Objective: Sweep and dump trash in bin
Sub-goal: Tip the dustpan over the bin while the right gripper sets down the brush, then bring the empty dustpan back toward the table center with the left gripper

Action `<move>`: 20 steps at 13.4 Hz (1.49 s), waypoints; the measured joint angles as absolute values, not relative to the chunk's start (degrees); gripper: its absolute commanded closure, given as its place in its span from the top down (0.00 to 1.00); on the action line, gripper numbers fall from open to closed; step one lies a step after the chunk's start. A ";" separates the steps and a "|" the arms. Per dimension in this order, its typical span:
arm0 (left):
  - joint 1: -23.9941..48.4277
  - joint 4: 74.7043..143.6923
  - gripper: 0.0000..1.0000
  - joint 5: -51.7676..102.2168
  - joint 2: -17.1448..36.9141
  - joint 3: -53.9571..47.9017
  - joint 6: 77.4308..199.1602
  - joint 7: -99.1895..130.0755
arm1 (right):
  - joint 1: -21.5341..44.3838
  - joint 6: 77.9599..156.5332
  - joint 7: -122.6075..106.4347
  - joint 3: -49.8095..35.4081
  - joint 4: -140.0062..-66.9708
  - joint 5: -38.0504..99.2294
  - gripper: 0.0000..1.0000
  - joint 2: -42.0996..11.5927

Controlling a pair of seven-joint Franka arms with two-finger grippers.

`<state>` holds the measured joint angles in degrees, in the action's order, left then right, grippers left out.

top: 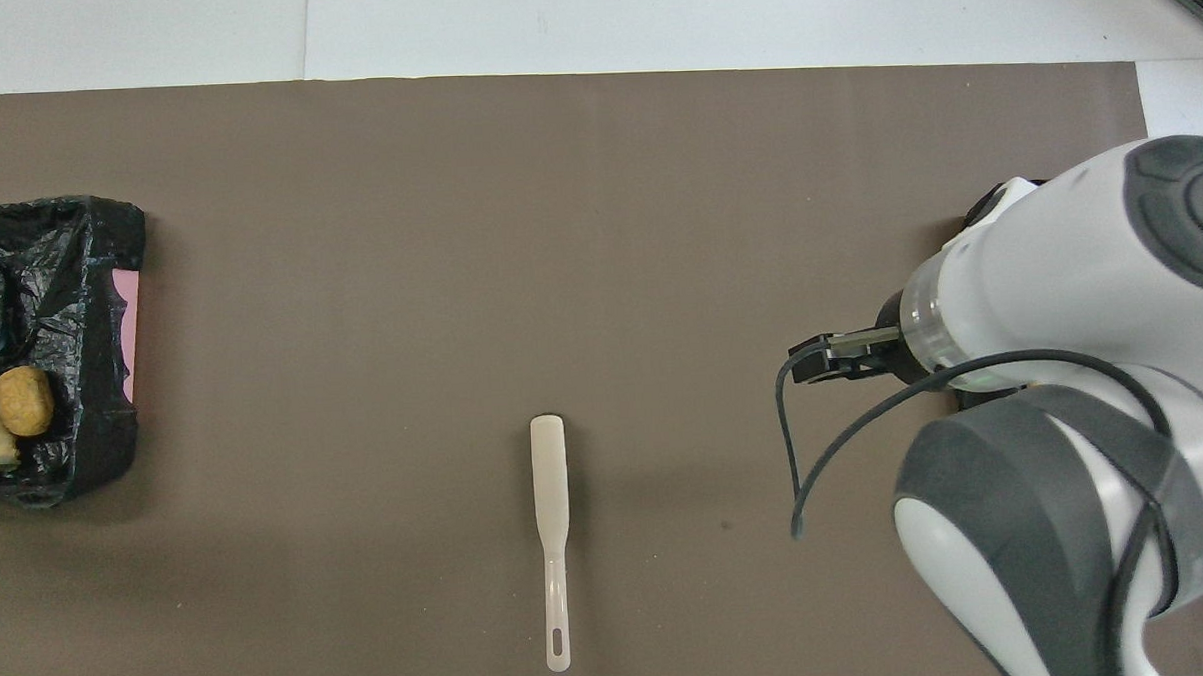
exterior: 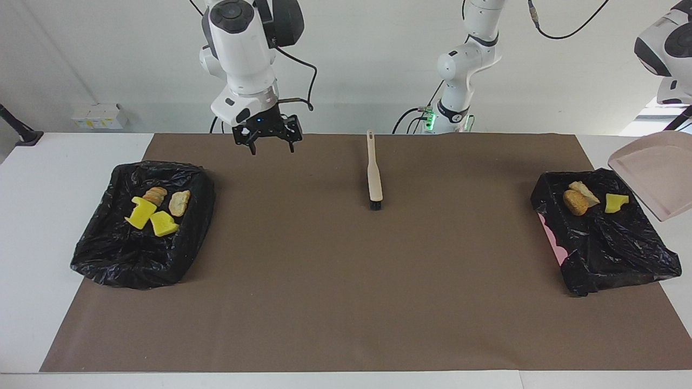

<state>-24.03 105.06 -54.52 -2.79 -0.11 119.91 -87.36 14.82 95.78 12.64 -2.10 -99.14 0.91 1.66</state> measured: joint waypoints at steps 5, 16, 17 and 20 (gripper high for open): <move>-19.13 105.33 0.00 -32.74 -3.65 -0.38 109.16 -82.93 | 7.98 95.71 1.87 -1.96 -97.15 -2.36 1.00 1.65; 6.66 108.23 0.00 -11.37 -3.23 -1.00 100.66 -30.26 | -3.64 95.74 -6.88 -1.95 -94.84 -3.51 1.00 1.04; 8.88 108.26 0.00 -9.51 -2.72 -1.02 100.73 -24.58 | -4.82 95.74 -6.91 -1.95 -94.70 -3.51 1.00 1.00; 14.31 108.01 0.00 -5.13 -0.35 -1.00 102.65 -10.74 | -7.19 95.73 -6.84 -1.93 -94.52 -3.48 1.00 0.81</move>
